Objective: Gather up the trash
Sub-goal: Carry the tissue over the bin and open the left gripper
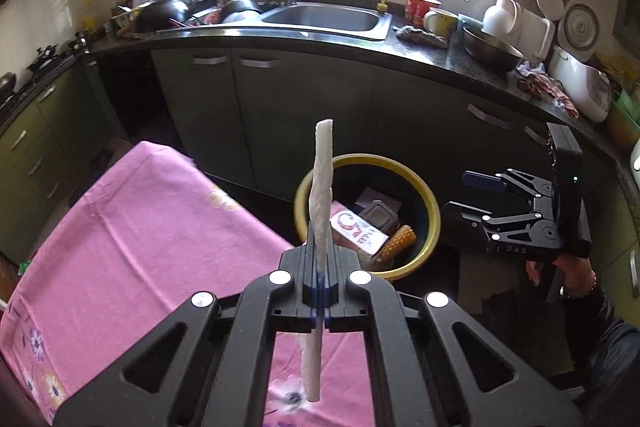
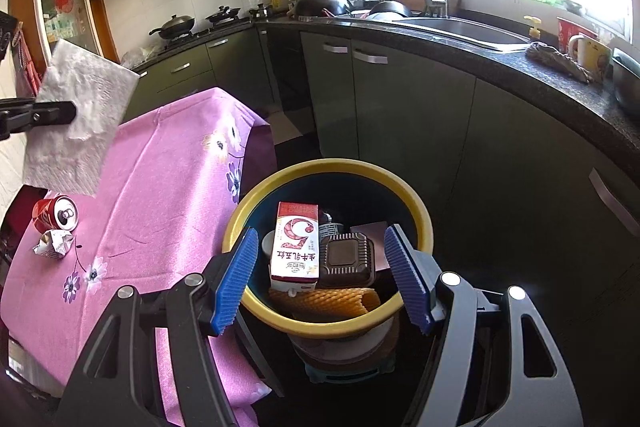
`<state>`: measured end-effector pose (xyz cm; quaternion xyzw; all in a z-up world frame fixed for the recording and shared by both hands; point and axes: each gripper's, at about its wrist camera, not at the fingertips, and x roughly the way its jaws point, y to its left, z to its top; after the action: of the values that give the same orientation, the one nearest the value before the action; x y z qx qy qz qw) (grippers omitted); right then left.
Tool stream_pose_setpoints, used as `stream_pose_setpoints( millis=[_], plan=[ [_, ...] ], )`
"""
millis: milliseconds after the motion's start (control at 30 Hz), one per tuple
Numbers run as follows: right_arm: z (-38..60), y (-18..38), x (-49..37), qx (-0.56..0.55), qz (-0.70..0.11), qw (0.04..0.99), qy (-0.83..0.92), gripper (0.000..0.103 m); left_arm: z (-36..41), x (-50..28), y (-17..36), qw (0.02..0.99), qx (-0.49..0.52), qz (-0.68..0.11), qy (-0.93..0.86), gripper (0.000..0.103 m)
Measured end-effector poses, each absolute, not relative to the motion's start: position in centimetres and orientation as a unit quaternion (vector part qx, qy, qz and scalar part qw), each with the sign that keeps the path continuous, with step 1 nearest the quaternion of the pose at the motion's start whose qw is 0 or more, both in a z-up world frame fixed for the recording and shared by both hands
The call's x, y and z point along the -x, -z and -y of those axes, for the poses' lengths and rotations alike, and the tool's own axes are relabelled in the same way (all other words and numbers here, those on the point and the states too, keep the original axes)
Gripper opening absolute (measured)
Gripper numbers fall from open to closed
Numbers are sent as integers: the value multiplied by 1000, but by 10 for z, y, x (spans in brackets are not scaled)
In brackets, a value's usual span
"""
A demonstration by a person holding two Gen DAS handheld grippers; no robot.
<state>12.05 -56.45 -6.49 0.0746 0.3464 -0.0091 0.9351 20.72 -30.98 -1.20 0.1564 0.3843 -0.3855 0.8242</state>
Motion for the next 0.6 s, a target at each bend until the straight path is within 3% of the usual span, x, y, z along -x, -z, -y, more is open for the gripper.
stream_pose_setpoints(
  millis=[433, 467, 500, 567, 600],
  plan=[
    [590, 66, -88, -90, -351, 931, 41, 66, 452, -253, 115, 772, -172, -453, 411, 4],
    [591, 65, -86, -91, -352, 931, 43, 66, 455, -253, 118, 773, -177, -451, 410, 15],
    [592, 65, -85, -90, -352, 931, 43, 66, 457, -252, 119, 775, -181, -448, 407, 36],
    [592, 63, -83, -89, -351, 931, 44, 66, 455, -247, 114, 786, -178, -434, 402, 66],
    [591, 62, -82, -89, -350, 931, 44, 67, 451, -245, 109, 793, -175, -424, 402, 68]
  ],
)
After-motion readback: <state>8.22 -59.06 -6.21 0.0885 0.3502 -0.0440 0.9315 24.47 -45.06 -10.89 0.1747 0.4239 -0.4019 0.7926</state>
